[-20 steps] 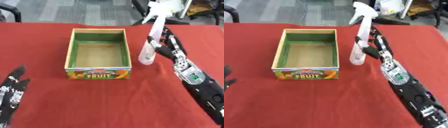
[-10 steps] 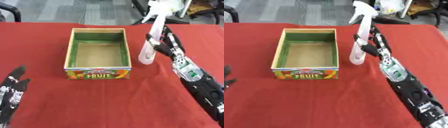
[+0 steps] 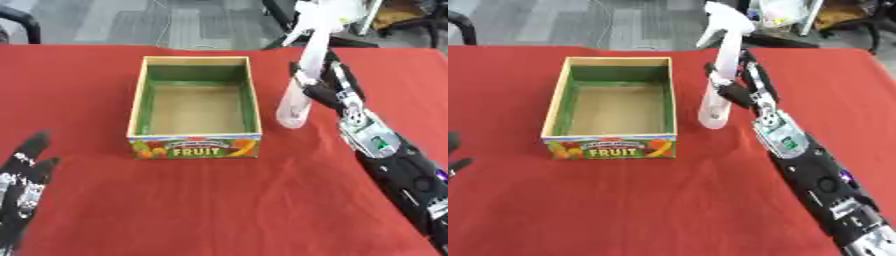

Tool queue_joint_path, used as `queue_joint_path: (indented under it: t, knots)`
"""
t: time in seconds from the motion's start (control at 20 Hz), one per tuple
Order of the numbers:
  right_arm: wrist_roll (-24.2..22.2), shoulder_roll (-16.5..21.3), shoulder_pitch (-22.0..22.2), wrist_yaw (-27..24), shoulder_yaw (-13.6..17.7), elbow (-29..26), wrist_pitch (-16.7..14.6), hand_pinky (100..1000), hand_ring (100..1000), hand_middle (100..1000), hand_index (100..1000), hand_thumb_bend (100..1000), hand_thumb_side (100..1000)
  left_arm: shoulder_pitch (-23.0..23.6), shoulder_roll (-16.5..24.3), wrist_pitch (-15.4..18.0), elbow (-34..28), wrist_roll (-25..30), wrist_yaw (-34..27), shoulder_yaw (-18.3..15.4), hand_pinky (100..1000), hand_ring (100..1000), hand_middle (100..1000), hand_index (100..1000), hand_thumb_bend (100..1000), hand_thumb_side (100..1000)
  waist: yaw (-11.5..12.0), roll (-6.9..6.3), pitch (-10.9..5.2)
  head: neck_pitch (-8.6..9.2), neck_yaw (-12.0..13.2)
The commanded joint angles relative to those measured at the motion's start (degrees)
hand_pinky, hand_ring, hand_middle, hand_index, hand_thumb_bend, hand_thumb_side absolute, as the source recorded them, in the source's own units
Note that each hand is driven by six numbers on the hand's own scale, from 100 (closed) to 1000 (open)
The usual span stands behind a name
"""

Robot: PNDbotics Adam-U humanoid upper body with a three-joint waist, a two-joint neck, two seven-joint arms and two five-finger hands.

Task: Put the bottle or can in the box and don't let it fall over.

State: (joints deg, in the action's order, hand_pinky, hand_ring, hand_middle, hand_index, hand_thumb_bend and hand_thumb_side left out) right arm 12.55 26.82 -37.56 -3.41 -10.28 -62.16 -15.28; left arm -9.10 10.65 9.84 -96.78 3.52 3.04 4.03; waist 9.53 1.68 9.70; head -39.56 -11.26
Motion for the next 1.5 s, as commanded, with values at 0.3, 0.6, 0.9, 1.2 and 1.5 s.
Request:
queue_joint_path:
  t: [0.3, 0.6, 0.9, 1.2, 1.5]
  knots:
    - [-0.28, 0.24, -2.21, -0.15, 0.50, 1.00, -0.74, 811, 943, 1000, 1000, 305, 450, -0.76, 0.41, 0.06, -1.09, 0.23, -0.21, 0.07, 871, 1000, 927, 889, 514, 737, 0.22, -0.15, -0.54, 0.69, -0.36]
    - [-0.64, -0.24, -3.04, -0.06, 0.38, 1.75, -0.98, 810, 942, 1000, 1000, 304, 449, -0.80, 0.38, 0.07, -1.08, 0.29, -0.20, 0.13, 871, 1000, 927, 889, 515, 737, 0.43, -0.14, -0.44, 0.64, -0.60]
    - [-0.86, -0.62, -3.75, -0.05, 0.35, 2.34, -1.17, 808, 937, 1000, 1000, 295, 441, -0.81, 0.37, 0.06, -1.07, 0.33, -0.22, 0.16, 871, 1000, 927, 889, 515, 737, 0.58, -0.10, -0.45, 0.61, -0.77]
    - [-0.08, -1.06, -4.09, -0.33, 0.37, 2.79, -1.40, 787, 873, 1000, 974, 221, 386, -0.81, 0.35, 0.07, -1.03, 0.33, -0.22, 0.15, 871, 1000, 926, 889, 516, 737, 0.73, -0.04, -0.46, 0.62, -0.81]
    - [2.26, -1.48, -4.28, -0.84, 0.41, 3.23, -1.50, 668, 705, 839, 839, 100, 100, -0.82, 0.33, 0.07, -1.02, 0.33, -0.25, 0.15, 871, 1000, 926, 889, 516, 737, 0.87, -0.04, -0.45, 0.64, -0.87]
